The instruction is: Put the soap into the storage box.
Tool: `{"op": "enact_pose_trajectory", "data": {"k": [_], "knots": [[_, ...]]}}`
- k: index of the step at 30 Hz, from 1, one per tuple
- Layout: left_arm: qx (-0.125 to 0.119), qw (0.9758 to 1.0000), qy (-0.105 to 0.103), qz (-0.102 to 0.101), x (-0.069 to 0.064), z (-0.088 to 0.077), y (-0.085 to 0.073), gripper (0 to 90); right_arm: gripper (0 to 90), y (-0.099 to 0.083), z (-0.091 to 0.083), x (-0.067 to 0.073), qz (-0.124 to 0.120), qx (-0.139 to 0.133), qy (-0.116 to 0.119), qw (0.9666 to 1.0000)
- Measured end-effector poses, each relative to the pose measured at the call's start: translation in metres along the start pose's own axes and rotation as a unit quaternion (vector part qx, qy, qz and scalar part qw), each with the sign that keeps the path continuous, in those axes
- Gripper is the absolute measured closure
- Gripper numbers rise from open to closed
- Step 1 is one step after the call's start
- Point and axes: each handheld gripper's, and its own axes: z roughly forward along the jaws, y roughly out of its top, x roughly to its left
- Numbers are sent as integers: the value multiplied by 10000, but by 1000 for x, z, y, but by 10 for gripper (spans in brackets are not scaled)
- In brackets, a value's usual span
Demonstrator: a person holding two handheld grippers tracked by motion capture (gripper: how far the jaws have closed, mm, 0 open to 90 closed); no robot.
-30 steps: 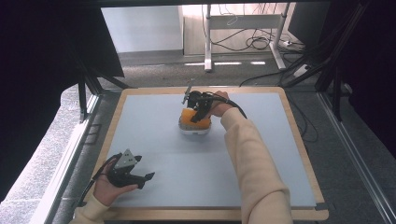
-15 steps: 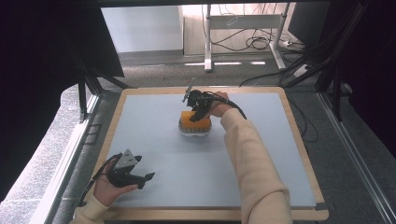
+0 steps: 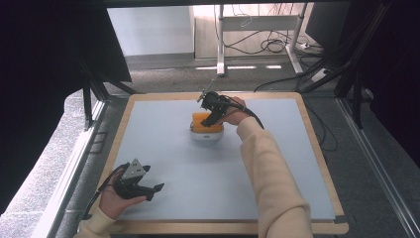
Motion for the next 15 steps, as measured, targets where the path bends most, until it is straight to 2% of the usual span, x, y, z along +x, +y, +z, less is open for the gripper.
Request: {"op": "enact_pose_trajectory", "data": {"k": [7,8,9,12,15], "knots": [[-39,10000,27,-19,1,-1,0,184,247,-16,-16,-3,577,-414,-90,9974],[-39,10000,27,-19,1,-1,0,184,247,-16,-16,-3,577,-414,-90,9974],[-66,10000,5,-53,0,-1,0,184,237,-24,-22,-3,741,-554,-84,9957],[-92,9999,-35,-68,-1,-2,0,183,230,-31,-27,-3,845,-641,-116,9943],[-97,9999,-24,-47,-2,-2,1,183,225,-47,-37,3,1007,-729,-248,9919]]}}
